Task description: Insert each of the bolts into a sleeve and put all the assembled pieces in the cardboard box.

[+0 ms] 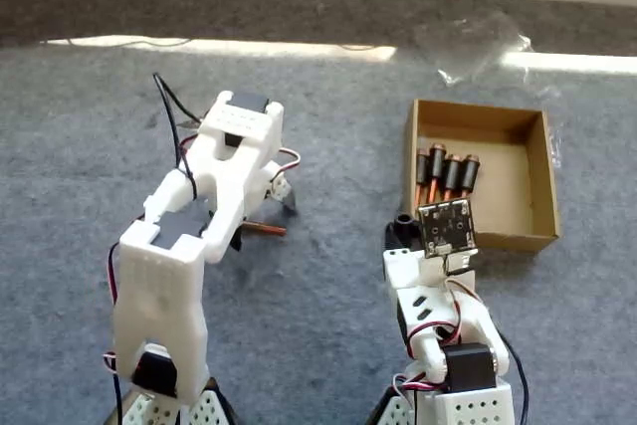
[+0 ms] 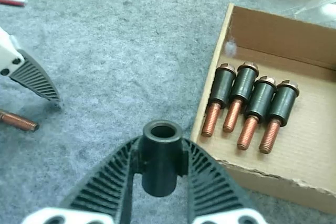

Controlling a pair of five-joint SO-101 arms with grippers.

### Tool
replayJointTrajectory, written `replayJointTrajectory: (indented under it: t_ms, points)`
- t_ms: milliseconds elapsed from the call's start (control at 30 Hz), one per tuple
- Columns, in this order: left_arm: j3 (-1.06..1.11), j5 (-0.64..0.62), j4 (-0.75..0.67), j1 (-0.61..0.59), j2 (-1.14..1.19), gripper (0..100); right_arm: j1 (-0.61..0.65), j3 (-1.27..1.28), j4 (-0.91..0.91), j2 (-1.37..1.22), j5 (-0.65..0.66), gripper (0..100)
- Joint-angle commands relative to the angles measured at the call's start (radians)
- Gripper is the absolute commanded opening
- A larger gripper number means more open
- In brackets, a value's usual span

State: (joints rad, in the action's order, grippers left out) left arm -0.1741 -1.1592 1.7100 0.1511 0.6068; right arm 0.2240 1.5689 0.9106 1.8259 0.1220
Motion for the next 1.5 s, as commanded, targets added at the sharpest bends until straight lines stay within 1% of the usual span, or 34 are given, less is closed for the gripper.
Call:
replayJointTrajectory:
  t_ms: [0,200,433,700,1033,1267,1333,1467]
  points:
    - [-0.041,-0.034,0.005,-0.022,0.019,41,-0.012,-0.016,-0.036,0.01,0.012,0.4]
    - [-0.044,-0.034,-0.008,-0.028,0.021,41,-0.012,-0.016,-0.036,0.01,0.012,0.4]
    - [-0.042,-0.034,-0.008,-0.082,0.022,41,-0.012,-0.016,-0.036,0.01,0.012,0.4]
    - [-0.039,-0.034,0.0,-0.088,0.022,41,-0.012,-0.016,-0.036,0.01,0.012,0.4]
    - [-0.01,-0.034,0.0,-0.153,0.021,41,-0.012,-0.016,-0.036,0.01,0.012,0.4]
    - [-0.008,-0.032,0.0,-0.168,0.021,41,-0.012,-0.016,-0.036,0.01,0.012,0.4]
    - [-0.008,-0.023,0.0,-0.168,0.022,38,-0.012,-0.016,-0.036,0.01,0.012,0.4]
    - [-0.008,0.006,-0.006,-0.168,0.022,21,-0.012,-0.016,-0.036,0.01,0.012,0.4]
